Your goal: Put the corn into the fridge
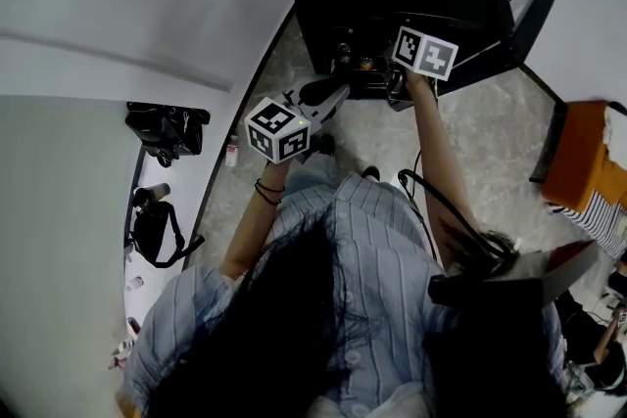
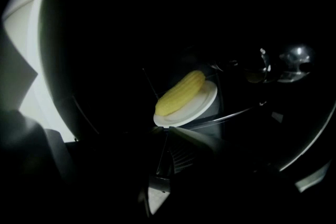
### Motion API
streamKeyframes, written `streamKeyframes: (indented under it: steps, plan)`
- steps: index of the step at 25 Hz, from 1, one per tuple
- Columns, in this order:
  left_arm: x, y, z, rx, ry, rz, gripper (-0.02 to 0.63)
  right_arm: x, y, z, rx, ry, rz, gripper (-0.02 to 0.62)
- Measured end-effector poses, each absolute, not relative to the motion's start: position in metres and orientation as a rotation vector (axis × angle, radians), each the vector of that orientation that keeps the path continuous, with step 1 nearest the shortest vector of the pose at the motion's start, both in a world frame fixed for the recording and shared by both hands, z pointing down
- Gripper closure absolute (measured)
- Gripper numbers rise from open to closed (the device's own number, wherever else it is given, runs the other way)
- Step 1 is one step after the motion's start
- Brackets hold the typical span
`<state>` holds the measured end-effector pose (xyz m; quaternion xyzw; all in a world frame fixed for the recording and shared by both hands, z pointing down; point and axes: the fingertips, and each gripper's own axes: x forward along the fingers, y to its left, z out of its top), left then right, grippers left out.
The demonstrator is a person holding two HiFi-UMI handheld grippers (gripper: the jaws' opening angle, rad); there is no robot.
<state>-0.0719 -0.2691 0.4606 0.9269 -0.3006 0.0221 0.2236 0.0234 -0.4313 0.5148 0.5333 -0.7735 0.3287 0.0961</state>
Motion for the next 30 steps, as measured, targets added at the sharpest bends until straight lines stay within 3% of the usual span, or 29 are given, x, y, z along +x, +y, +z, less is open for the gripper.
streamKeyframes:
  steps: [30]
  plan:
    - [-0.034, -0.183, 0.475, 2.485, -0.913, 0.116, 0.565, 0.042, -0.270, 0.483, 1.386, -2.511, 1.013, 0.552]
